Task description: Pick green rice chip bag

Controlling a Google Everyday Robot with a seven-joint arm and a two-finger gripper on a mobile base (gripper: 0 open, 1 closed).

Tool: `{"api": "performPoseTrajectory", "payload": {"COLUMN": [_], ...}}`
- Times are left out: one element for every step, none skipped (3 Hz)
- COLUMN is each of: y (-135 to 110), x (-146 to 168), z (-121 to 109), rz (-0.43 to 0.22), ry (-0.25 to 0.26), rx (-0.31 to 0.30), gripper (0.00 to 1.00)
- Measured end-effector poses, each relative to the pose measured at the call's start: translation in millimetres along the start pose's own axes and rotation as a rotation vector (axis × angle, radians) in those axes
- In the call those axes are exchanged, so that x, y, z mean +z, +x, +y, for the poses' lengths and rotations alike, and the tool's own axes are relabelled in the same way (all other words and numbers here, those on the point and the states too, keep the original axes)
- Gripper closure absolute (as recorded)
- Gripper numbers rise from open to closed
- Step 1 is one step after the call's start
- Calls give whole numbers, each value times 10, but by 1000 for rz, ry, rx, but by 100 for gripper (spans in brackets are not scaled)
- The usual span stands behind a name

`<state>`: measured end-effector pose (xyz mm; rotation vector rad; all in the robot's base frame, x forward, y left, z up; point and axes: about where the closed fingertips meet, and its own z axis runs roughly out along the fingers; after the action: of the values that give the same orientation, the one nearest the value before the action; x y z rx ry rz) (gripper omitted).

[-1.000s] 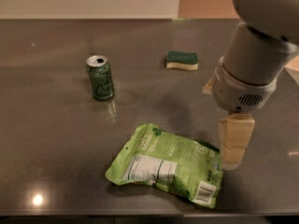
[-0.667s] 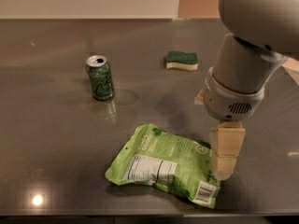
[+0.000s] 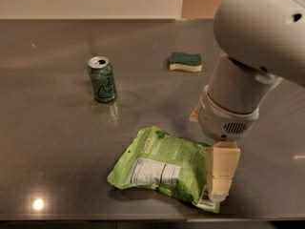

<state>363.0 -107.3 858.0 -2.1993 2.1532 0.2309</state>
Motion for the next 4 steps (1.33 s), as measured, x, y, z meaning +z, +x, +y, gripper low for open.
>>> {"api": "performPoseTrajectory", "payload": {"y": [-60, -90, -60, -60], "x": [63, 123, 185, 195], "z": [92, 146, 148, 148], "rz": [-13, -16, -14, -20], "ry": [-7, -19, -25, -27], "rx": [1, 9, 24, 24], "gripper": [0, 0, 18, 42]}}
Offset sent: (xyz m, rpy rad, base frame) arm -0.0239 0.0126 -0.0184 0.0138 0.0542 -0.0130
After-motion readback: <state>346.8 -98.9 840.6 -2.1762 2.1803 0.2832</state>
